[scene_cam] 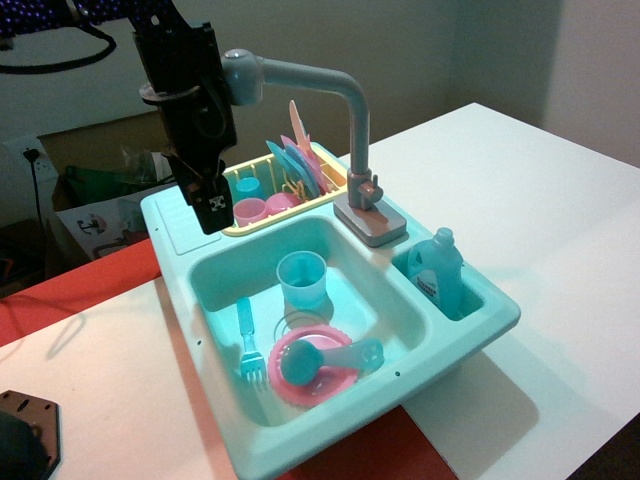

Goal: Move faucet front to left

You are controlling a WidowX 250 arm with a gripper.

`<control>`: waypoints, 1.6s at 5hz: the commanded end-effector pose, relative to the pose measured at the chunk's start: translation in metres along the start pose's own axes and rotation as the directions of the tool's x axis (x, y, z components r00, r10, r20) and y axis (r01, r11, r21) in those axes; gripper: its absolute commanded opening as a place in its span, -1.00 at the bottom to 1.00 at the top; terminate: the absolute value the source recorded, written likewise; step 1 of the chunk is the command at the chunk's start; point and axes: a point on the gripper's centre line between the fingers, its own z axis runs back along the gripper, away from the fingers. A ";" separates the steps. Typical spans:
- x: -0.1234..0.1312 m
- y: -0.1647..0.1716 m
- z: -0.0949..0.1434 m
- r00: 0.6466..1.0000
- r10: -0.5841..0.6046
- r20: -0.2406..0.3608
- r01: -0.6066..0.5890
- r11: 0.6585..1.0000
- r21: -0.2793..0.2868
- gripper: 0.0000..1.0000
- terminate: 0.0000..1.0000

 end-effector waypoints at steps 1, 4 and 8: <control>0.000 0.000 0.000 1.000 0.000 0.000 0.000 1.000 0.000 1.00 -1.00; 0.001 -0.054 0.010 0.992 -0.128 0.009 0.128 0.991 0.030 1.00 -1.00; 0.026 -0.076 0.020 0.995 -0.100 0.004 0.100 0.995 0.002 1.00 -1.00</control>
